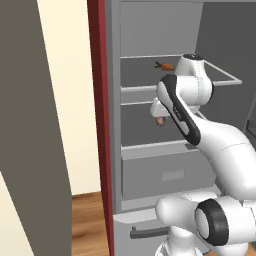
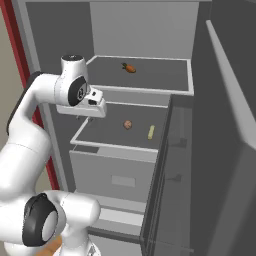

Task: Pick the egg and butter from the fridge and place them by the bowl for mixing.

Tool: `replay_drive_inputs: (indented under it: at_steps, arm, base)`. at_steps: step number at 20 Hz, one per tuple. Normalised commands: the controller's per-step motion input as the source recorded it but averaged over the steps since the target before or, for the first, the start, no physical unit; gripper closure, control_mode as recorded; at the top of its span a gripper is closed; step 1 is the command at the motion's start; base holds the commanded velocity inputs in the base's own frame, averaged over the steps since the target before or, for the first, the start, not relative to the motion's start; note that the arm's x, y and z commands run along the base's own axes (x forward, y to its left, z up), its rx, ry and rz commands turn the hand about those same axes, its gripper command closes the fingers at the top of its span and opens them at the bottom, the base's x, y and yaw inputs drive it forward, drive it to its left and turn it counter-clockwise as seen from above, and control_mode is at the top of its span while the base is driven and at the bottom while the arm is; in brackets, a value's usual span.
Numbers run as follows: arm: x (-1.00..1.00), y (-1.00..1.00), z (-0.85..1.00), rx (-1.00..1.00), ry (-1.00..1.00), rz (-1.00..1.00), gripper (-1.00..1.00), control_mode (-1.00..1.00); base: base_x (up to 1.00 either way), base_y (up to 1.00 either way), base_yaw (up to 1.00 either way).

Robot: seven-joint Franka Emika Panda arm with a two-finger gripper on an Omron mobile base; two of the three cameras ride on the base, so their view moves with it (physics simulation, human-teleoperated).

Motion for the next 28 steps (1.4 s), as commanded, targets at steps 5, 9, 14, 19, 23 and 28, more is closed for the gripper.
replay_drive_inputs:
  at_steps: [5,9,14,19,23,28]
  arm:
    - [-0.12,-0.07,-0.02,0.00,-0.08,0.00,-1.00,-1.00]
    - [-0.29,-0.27,-0.06,0.02,-0.28,0.00,-1.00,-1.00]
    - [-0.27,-0.26,-0.11,0.00,-0.22,0.00,-1.00,-1.00]
    - [-0.04,-0.22,-0.15,0.00,-0.02,-0.01,-1.00,-1.00]
    - [0.08,-0.20,-0.18,0.00,0.00,0.00,-1.00,-1.00]
    - [0.28,-0.12,-0.13,0.00,0.00,-0.02,-1.00,-1.00]
  base:
    - [0.00,0.00,0.00]
    - [0.00,0.00,0.00]
    - [0.00,0.00,0.00]
    - [0.00,0.00,0.00]
    - [0.00,0.00,0.00]
    - [0.00,0.00,0.00]
